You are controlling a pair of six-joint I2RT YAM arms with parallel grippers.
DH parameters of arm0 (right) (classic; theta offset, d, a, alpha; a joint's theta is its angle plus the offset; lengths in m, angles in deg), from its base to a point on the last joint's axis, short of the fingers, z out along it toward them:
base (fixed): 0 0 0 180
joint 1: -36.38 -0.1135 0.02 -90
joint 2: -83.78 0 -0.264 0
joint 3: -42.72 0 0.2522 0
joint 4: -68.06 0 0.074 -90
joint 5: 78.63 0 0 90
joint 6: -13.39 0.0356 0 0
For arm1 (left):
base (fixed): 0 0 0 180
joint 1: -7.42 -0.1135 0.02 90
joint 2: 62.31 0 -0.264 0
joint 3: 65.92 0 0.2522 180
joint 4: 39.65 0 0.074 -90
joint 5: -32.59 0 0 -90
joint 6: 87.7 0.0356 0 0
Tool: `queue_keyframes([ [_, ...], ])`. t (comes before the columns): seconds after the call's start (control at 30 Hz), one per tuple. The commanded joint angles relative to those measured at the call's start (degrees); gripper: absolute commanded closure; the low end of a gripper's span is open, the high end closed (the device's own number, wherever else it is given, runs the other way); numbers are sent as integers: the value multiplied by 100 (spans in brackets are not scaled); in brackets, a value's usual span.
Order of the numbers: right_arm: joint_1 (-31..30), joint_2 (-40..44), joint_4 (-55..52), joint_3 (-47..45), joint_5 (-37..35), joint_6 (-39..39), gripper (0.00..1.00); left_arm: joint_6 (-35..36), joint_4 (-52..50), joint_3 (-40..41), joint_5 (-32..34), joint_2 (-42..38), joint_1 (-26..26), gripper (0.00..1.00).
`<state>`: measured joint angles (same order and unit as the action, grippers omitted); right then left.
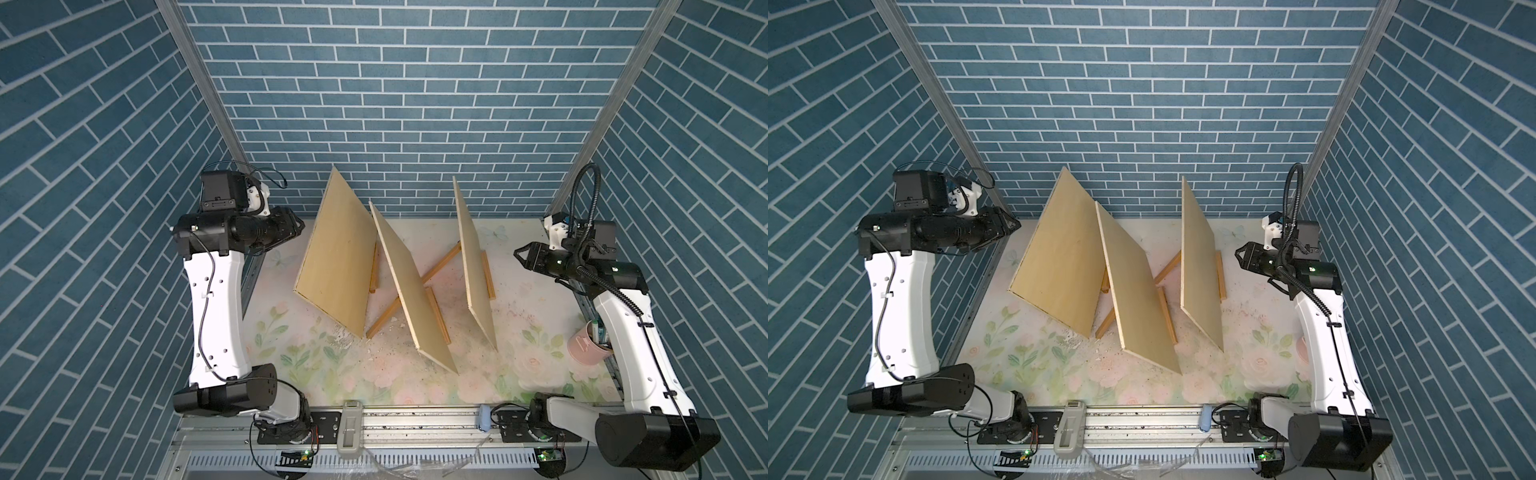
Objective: Disassemble the easel
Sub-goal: Pick up the drawing board from the easel.
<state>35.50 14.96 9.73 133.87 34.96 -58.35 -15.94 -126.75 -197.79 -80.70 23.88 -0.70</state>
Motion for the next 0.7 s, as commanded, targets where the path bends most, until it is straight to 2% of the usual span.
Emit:
queue_keyframes([
  [0.0,-223,-276,-44,260,-13,281,51,26,285,-244,133,316,260,42],
  [0.17,-583,-516,38,378,-358,355,51,309,-21,-1167,676,1190,768,44],
  [0.27,-692,-541,154,342,-412,453,51,506,-629,-2129,1059,1899,896,46],
  [0.37,-748,-569,221,321,-502,509,51,601,-1058,-2857,1247,2415,935,52],
  [0.53,-804,-672,301,355,-523,577,51,662,-1118,-2828,1579,2575,953,56],
  [0.67,-848,-747,318,392,-523,600,51,670,-1110,-2703,1417,2622,969,61],
])
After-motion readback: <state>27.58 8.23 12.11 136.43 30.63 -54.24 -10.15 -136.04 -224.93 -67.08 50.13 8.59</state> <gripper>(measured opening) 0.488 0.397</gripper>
